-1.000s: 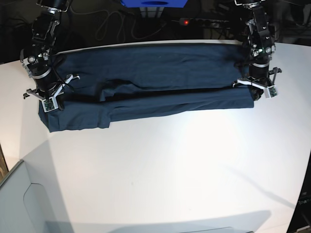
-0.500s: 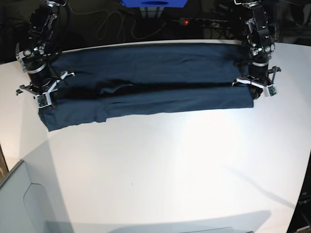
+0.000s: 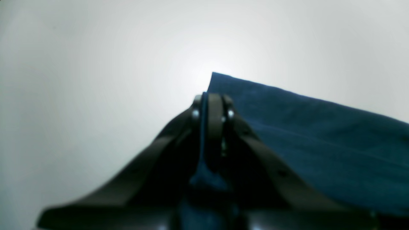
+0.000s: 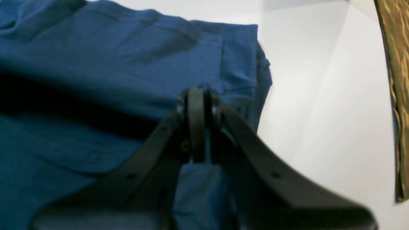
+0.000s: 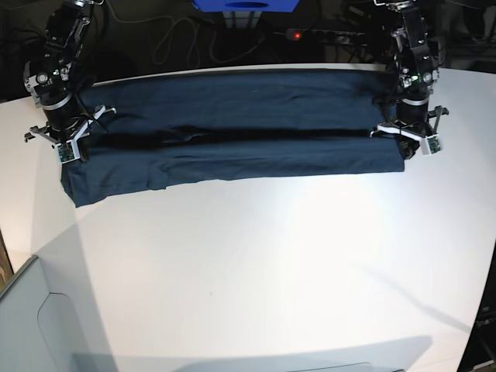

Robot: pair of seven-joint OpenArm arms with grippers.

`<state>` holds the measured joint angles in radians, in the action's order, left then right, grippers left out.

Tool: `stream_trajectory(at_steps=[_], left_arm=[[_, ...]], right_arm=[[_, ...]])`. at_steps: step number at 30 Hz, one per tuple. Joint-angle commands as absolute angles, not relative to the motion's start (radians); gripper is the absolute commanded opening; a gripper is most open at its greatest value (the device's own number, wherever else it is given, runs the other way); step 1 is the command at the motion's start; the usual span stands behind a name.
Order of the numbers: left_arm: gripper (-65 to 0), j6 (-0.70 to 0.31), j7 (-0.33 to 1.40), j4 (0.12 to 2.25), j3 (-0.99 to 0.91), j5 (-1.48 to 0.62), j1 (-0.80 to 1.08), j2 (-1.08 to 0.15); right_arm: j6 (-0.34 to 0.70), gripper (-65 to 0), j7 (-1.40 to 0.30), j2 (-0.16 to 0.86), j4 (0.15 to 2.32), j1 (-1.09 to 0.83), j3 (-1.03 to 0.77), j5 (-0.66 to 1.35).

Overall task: Fold the T-shirt properly
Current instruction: 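Open both grippers and lift them off the folded shirt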

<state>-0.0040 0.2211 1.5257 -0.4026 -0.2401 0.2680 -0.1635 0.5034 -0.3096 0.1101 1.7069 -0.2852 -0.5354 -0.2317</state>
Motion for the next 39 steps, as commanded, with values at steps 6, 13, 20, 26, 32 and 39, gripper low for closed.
stream_trajectory(at_steps=[6, 13, 20, 26, 32, 39], left_arm=[[-65.0, -0.001, 0.2, 1.54, -0.403, -0.242, 0.282, -0.174], [-65.0, -0.001, 0.2, 1.54, -0.41, -0.242, 0.282, -0.174], [-65.0, -0.001, 0.2, 1.54, -0.41, -0.242, 0.277, -0.174], [-65.0, -0.001, 0.2, 1.54, -0.41, -0.242, 0.274, -0.174], [-65.0, -0.001, 0.2, 1.54, -0.41, -0.242, 0.272, -0.174], [-65.0, -0.001, 0.199, 1.54, -0.412, -0.242, 0.272, -0.174]], right_arm=[[0.504, -64.6, -0.283, 0.125, 1.653, -0.272, -0.539, -0.228], [0.504, -64.8, -0.282, 0.12, 1.672, -0.28, -0.539, -0.228], [0.506, -64.8, -0.283, 0.085, 1.774, -0.321, -0.539, -0.228], [0.506, -64.8, -0.283, 0.068, 1.771, -0.358, -0.541, -0.228], [0.506, -64.8, -0.282, 0.061, 1.782, -0.39, -0.538, -0.223], [0.564, -64.8, -0.282, 0.05, 1.77, -0.401, -0.545, -0.206]])
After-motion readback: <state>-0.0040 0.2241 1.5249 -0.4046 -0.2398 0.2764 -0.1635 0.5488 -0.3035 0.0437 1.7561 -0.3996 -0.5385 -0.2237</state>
